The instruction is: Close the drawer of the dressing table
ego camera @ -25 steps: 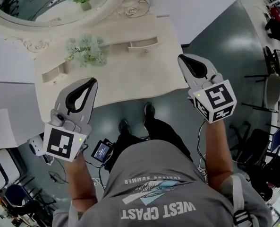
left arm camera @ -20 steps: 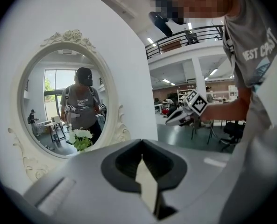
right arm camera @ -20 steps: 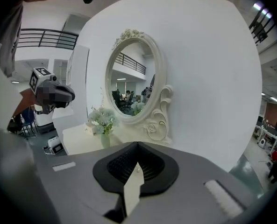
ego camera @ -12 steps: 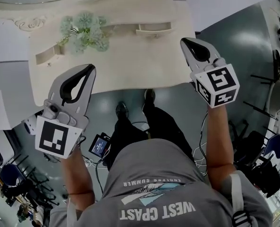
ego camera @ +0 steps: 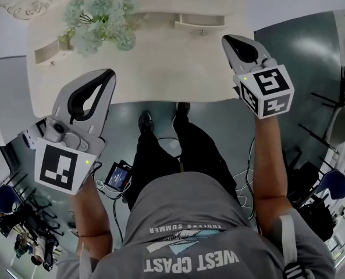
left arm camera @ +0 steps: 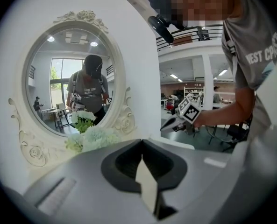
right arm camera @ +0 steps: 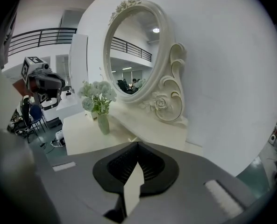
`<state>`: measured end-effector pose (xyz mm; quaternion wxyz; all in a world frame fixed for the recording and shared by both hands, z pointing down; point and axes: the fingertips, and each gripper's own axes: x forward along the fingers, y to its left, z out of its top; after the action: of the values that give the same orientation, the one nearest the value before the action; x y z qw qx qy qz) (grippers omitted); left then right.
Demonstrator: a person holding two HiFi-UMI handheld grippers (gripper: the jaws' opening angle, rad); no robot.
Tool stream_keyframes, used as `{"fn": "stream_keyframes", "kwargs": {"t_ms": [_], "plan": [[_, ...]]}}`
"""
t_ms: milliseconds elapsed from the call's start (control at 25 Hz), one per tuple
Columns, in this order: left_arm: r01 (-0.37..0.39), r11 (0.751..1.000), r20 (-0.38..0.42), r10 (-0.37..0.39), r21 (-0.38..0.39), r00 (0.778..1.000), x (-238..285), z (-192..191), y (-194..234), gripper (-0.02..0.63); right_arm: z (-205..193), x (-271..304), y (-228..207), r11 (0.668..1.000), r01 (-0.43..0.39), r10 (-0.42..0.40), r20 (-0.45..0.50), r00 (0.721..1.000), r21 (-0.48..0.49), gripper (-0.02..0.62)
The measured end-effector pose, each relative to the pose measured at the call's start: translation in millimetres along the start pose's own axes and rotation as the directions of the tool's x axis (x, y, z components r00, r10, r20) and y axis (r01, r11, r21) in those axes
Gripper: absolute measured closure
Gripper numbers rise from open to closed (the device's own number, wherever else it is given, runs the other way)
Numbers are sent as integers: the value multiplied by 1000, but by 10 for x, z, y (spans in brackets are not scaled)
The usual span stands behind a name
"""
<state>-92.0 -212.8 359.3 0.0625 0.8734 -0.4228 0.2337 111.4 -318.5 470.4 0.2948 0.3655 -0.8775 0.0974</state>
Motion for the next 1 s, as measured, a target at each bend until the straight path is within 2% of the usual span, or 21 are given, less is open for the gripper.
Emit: {"fn": "stream_keyframes", "kwargs": {"t_ms": [400,600,1000], "plan": [[-3,1000,-35,3,-12,999,120,-310,68,603,-389,538,24,999,-34,35,-67,997,14,584],[-1,1000,-43,-1,-30,999,188,-502,99,603,-613,783,2,1000,-21,22,-111,994,10,566],[-18,997,-59,14,-77,998,205,-763,163,603,-852,1107,41,999,32,-28,-174,984,19,489]]}}
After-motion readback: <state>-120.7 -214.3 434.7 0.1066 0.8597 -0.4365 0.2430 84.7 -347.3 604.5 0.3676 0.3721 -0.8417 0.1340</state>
